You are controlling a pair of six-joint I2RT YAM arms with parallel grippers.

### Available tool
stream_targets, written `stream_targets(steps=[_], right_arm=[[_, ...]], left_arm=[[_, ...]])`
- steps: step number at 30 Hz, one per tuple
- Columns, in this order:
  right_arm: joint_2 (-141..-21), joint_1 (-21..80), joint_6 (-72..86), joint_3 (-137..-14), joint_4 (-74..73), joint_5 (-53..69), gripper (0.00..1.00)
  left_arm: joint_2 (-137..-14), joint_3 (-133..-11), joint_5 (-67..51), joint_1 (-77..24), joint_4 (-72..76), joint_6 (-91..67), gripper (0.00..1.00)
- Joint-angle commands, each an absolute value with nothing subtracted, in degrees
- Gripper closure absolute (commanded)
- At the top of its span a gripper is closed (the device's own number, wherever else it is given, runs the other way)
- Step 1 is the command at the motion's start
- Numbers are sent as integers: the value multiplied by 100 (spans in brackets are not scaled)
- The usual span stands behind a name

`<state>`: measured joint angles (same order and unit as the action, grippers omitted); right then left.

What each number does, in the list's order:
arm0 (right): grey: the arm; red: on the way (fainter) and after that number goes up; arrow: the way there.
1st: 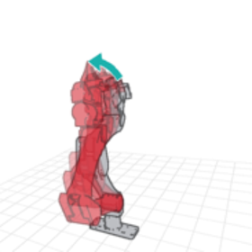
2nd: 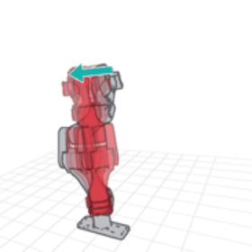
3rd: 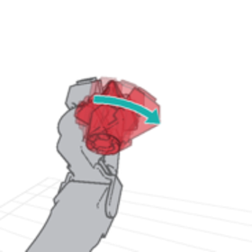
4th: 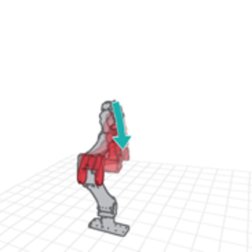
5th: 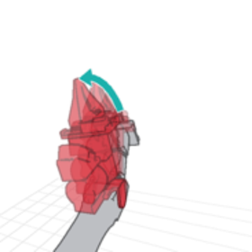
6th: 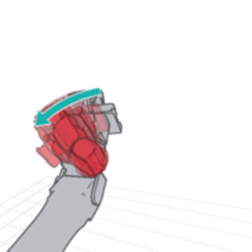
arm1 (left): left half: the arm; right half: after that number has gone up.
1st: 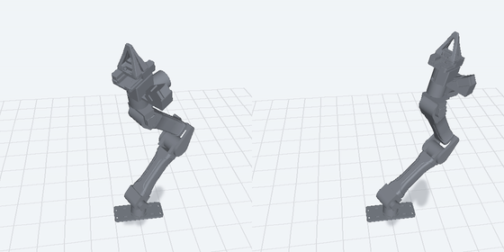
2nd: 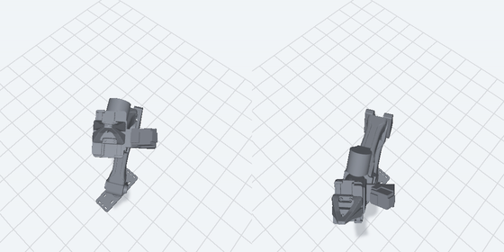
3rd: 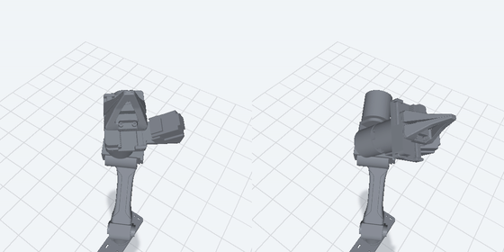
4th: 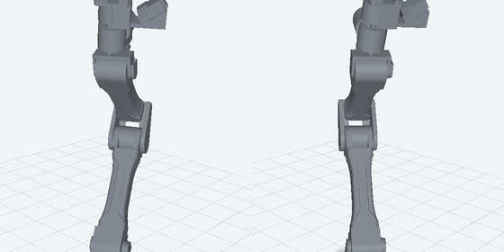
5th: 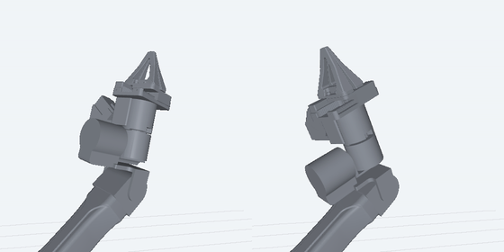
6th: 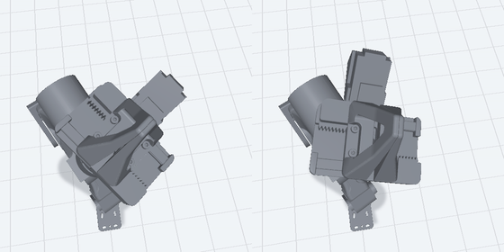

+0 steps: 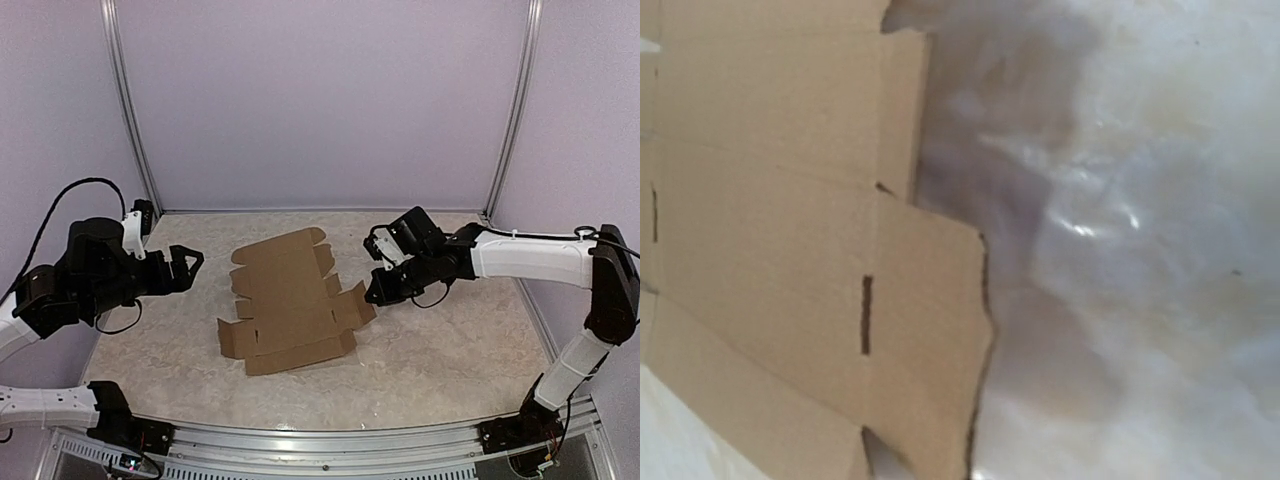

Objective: Fold the paper box

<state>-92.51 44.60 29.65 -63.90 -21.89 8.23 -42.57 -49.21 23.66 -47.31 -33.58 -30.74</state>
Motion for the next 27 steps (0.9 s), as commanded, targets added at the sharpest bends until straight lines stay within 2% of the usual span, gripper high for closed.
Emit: stream_targets(steps=[1, 9, 16, 27], right_arm=[[-9480, 4218, 1448, -6915, -3610, 1626, 100], [-10018, 4012, -280, -7752, -4817, 1444, 100], [-10892, 4023, -1468, -8767, -5885, 477, 100], [-11414, 4167, -2936, -9713, -5804, -1012, 100]], left_arm=[[-4246, -4948, 2077, -4728, -3239, -2880, 1], [-4342, -4781, 1761, -4793, -2968, -2782, 1], [-4566, -4753, 1581, -4864, -2849, -2786, 1], [-4618, -4532, 1476, -4913, -2593, -2900, 1]])
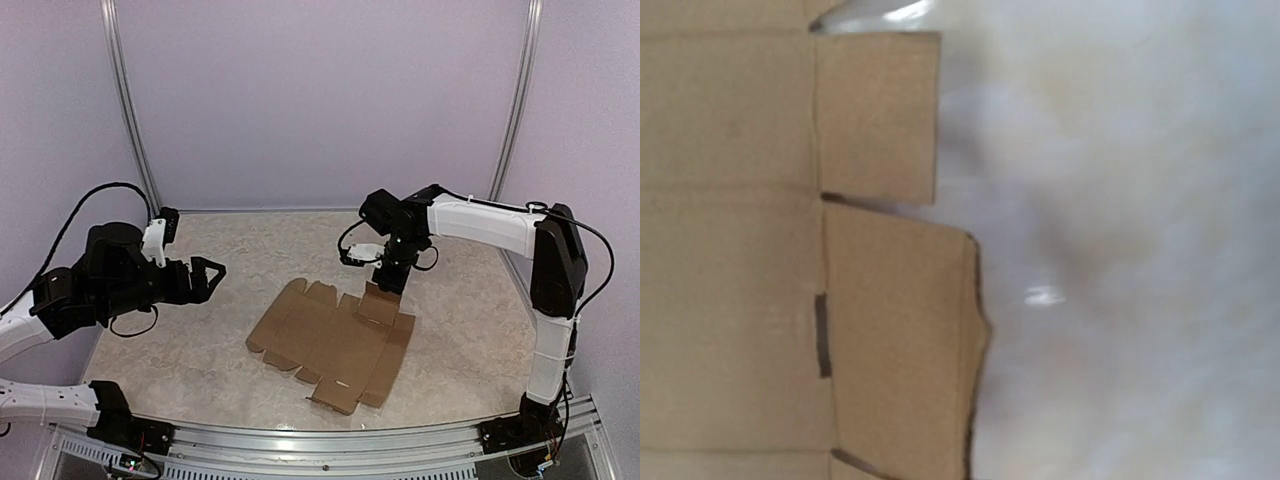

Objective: Fold the paper box

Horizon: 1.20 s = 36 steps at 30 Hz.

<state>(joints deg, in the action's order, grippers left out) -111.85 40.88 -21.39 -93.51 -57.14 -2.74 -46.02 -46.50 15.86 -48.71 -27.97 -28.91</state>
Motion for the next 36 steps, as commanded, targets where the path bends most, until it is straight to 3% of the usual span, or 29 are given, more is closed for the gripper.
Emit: stream_targets(steps=[1, 16, 23, 26, 31, 36], right_arm=[[-11455, 4186, -3072, -9765, -5732, -1119, 100], [-12005, 4493, -3840, -10770, -5367, -2026, 98], [-11523, 4529, -3302, -10834, -5175, -2330, 53], [-11215, 4532, -2900, -10753, -5165, -2411, 39], [-10494, 4518, -2094, -10226, -5183, -2076, 31], [-9599, 4517, -1252, -8981, -4684, -1849, 31]], left_arm=[[-4629, -4523, 1461, -4920, -2575, -2900, 1], [-4730, -4511, 1484, -5001, -2615, -2930, 1], [-4715, -4513, 1520, -5007, -2607, -2886, 1], [-4767, -4518, 1537, -5009, -2556, -2846, 1], [-4956, -4599, 1642, -5010, -2524, -2779, 1], [-5200, -4718, 1712, -5010, -2514, -2683, 1]])
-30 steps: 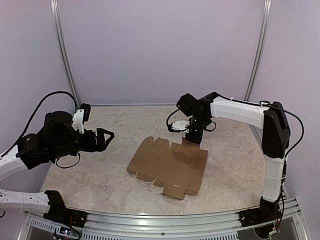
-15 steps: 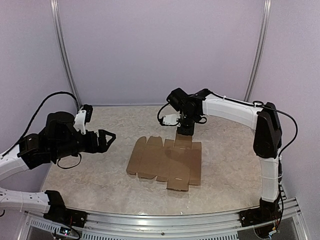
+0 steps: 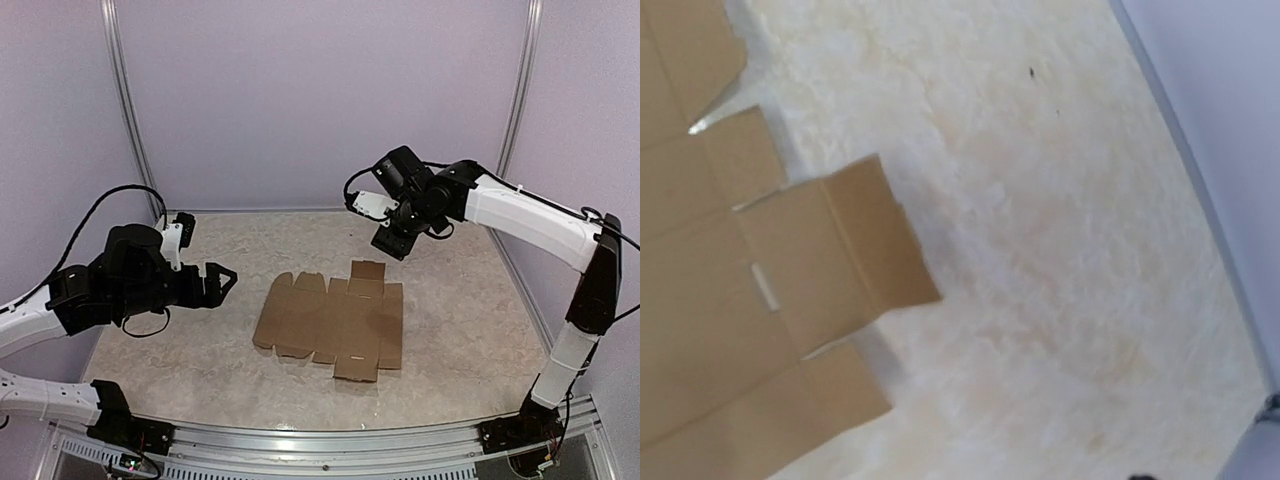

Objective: Fold the paper box

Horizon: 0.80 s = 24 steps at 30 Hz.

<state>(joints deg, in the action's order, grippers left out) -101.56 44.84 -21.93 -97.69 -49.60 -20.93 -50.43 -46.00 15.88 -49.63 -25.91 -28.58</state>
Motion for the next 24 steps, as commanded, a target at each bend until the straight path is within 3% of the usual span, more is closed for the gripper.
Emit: stream_targets(steps=[1, 6, 12, 18, 24], right_arm=[[-9396, 4510, -993, -8737, -4563, -1877, 30], [-8335, 4430, 326, -7167, -3831, -1479, 25], [-7174, 4030, 1619, -5452, -2949, -158, 1], [-6682, 3946, 2927, -4305, -2404, -190, 0], [-6986, 3902, 3542, -3708, -1747, 1160, 1]], left_arm=[[-5247, -4731, 1660, -5010, -2472, -2648, 1], [-5256, -4697, 1478, -5010, -2227, -2496, 1], [-5222, -4722, 1250, -5001, -1996, -2225, 1], [-5253, -4800, 1183, -4999, -1856, -2087, 1], [-5337, -4826, 1017, -5001, -1738, -2073, 1]])
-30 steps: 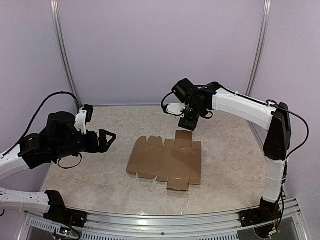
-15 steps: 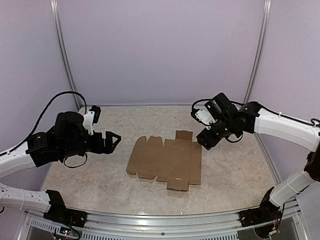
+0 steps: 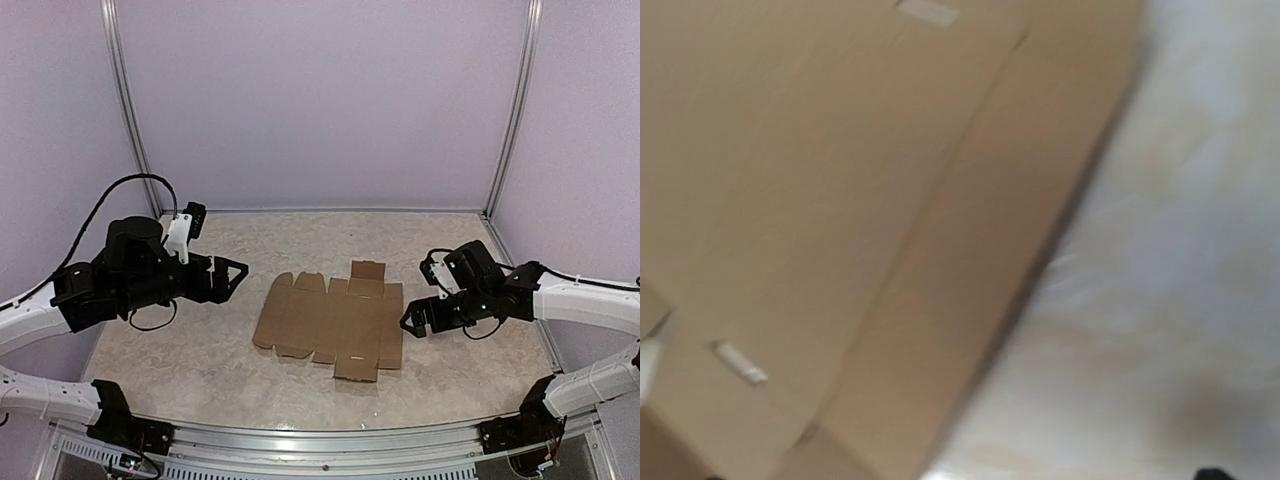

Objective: Fold the paper box

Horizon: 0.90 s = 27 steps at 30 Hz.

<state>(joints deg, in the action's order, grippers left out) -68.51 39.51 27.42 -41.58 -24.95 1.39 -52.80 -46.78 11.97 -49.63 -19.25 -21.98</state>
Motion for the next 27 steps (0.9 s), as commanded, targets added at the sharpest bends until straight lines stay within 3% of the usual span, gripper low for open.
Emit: stream_targets(steps=[1, 6, 12, 27], right_arm=[[-6975, 3898, 3724, -3524, -1461, 1297, 2], [-6977, 3885, 4505, -2887, -469, 1529, 12], [-7245, 3861, 5282, -2524, 540, 1831, 33], [-7925, 3751, 6435, -1759, 2254, 1798, 49]], left_arm=[[-5338, -4825, 1026, -5001, -1737, -2086, 1], [-5294, -4759, 990, -5005, -1759, -2142, 1], [-5205, -4690, 935, -5008, -1742, -2164, 1], [-5080, -4656, 911, -5018, -1739, -2197, 1]])
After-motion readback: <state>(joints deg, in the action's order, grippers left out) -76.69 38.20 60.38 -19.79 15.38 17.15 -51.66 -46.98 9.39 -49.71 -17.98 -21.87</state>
